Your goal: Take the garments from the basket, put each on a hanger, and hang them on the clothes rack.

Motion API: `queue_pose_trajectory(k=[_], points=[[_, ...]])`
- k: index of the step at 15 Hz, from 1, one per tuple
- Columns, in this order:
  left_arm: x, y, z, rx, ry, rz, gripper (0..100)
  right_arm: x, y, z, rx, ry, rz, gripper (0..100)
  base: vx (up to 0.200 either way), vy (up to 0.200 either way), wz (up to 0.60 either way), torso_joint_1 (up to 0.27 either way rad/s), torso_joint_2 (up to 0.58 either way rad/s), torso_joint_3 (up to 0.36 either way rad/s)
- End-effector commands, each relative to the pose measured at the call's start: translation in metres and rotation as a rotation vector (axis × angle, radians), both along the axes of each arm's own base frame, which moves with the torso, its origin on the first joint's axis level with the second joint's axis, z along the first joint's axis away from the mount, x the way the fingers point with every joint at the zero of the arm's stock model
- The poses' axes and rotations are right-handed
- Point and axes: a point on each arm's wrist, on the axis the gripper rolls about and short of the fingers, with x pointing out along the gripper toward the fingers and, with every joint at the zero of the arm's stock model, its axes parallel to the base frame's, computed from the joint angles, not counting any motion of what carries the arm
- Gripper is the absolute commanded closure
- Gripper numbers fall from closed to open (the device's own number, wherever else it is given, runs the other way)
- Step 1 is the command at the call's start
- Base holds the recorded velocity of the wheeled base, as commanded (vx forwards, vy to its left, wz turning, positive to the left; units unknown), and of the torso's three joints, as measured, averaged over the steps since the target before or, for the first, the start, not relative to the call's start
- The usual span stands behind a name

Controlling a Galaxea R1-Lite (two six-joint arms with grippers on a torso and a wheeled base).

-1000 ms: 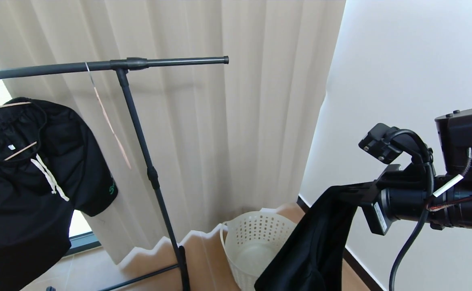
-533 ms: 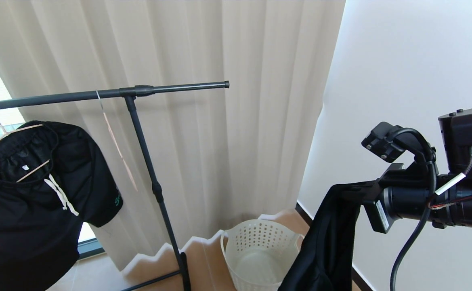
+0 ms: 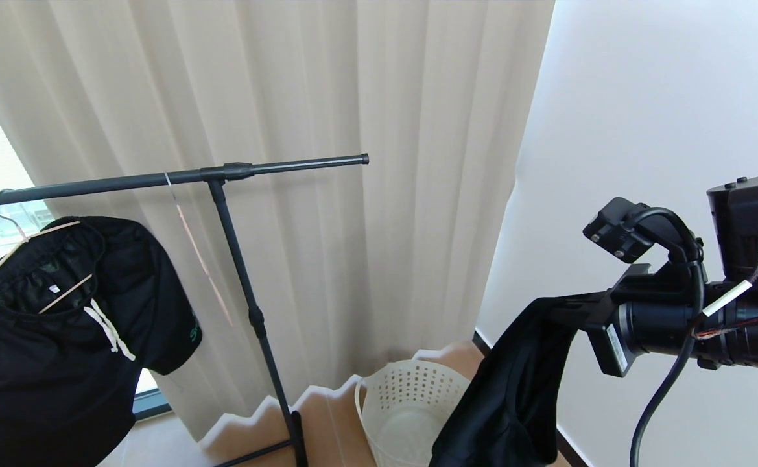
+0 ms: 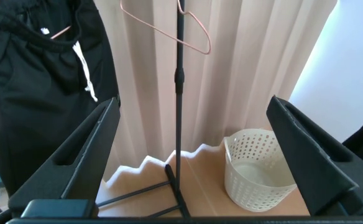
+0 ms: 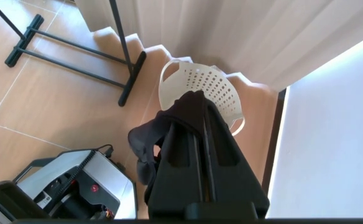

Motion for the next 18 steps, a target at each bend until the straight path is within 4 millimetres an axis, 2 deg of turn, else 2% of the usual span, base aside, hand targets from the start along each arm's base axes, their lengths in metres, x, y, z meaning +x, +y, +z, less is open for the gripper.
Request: queue_pose_trajectory(k=[1,4,8,15,18], points=[[0.0001,0.0000,0.0000,0.000,0.001,0.000,0,0.0003,0.0003,-0.0015,-0.004,0.005,0.002,100,0.000,0.000,0.00,0.168,-0.36,-0.207],[0.0001,0.0000,0.0000,0.000,0.001,0.000,0,-0.0015,-0.0008,-0.0035,0.004,-0.016,0.000,100,0.000,0.000,0.00,0.141,-0.32,-0.160],[0.0001,0.0000,0.0000,0.000,0.001,0.000,0,-0.0040,-0.0024,-0.0088,0.006,-0.094,0.013,100,0.000,0.000,0.00,0.010,-0.02,-0.010],[0.0001,0.0000,0.0000,0.000,0.001,0.000,0,-0.0046,-0.0030,-0.0088,0.000,-0.099,0.003,100,0.000,0.000,0.60,0.006,0.00,0.000],[0.0000,0.0000,-0.0001,0.000,-0.001,0.000,0,-0.0058,-0.0038,-0.0107,-0.007,-0.097,0.000,100,0.000,0.000,0.00,0.000,0.00,0.000]])
